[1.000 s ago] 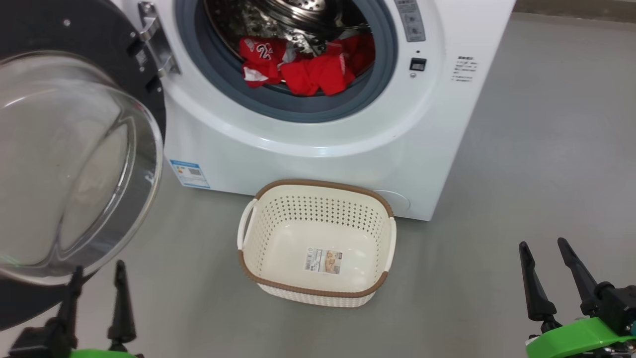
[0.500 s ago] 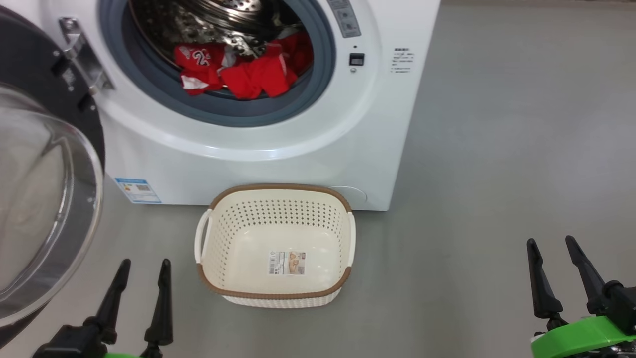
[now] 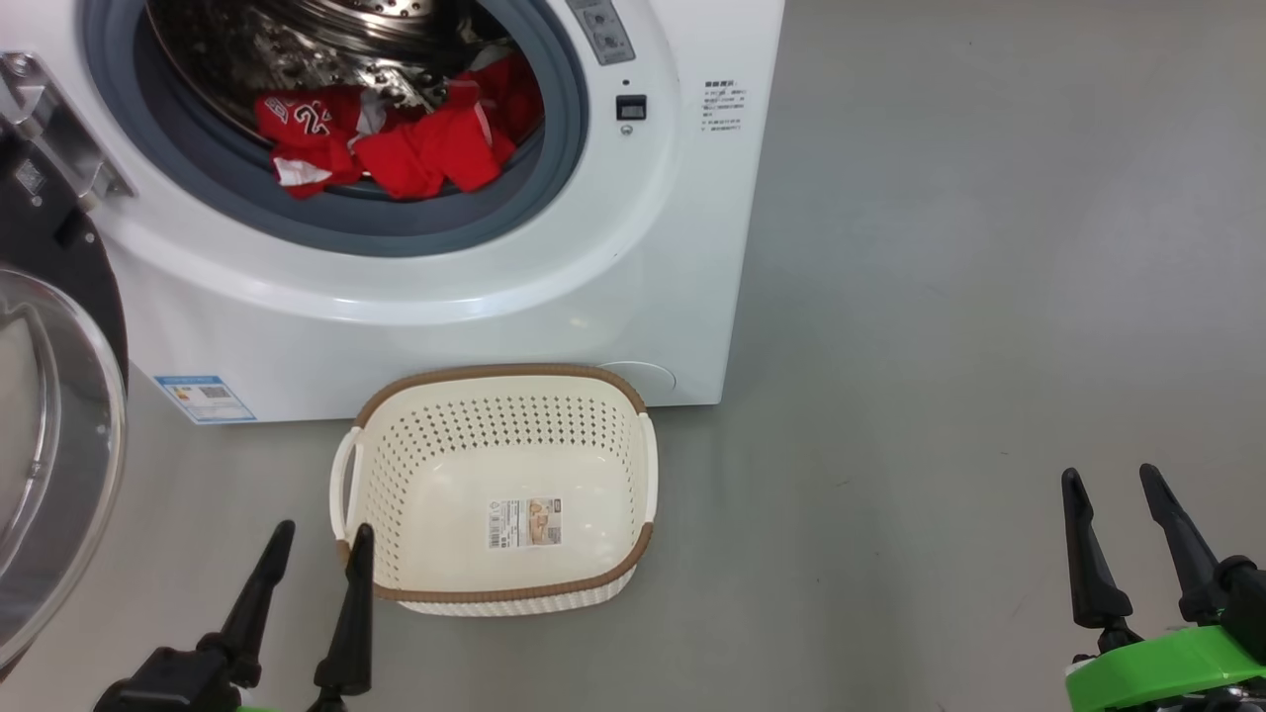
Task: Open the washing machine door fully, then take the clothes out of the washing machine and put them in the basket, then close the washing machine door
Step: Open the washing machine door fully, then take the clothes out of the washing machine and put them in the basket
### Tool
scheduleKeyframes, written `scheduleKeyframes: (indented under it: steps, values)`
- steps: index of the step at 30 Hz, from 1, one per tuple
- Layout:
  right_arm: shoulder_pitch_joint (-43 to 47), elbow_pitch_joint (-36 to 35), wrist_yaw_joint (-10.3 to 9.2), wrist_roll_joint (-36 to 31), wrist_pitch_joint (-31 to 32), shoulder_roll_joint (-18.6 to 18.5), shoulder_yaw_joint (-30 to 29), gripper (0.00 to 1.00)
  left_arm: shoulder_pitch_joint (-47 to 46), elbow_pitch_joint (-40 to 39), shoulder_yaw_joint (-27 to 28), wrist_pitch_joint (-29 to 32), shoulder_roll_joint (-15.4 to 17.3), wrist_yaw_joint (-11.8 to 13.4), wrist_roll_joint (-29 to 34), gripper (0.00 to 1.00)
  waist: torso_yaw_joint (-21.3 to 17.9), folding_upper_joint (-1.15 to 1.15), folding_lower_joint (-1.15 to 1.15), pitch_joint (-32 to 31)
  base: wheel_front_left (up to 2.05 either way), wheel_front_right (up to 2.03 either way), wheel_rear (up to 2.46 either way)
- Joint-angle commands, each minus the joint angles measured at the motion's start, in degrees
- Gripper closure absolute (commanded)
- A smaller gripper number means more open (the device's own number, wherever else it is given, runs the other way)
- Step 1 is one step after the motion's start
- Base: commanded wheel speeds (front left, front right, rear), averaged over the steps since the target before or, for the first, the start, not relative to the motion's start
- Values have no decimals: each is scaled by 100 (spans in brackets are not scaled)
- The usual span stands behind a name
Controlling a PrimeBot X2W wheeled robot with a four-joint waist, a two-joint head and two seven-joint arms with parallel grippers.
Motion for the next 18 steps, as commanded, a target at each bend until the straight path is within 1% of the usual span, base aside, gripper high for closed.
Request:
scheduleKeyframes:
  steps: [1,7,18]
  values:
    - [-122,-152,36,25,-37,-71,88,0,-165,-142,166,-28,90,-32,-14,0,-32,-1,0,22,0,0,0]
    - [-118,-159,36,15,-37,-53,53,0,-178,-154,170,-28,98,-32,-6,0,-50,-1,0,23,0,0,0]
    - [-96,-160,36,2,-37,-42,42,0,-167,-197,166,-28,114,-32,-1,0,41,-1,0,-28,0,0,0]
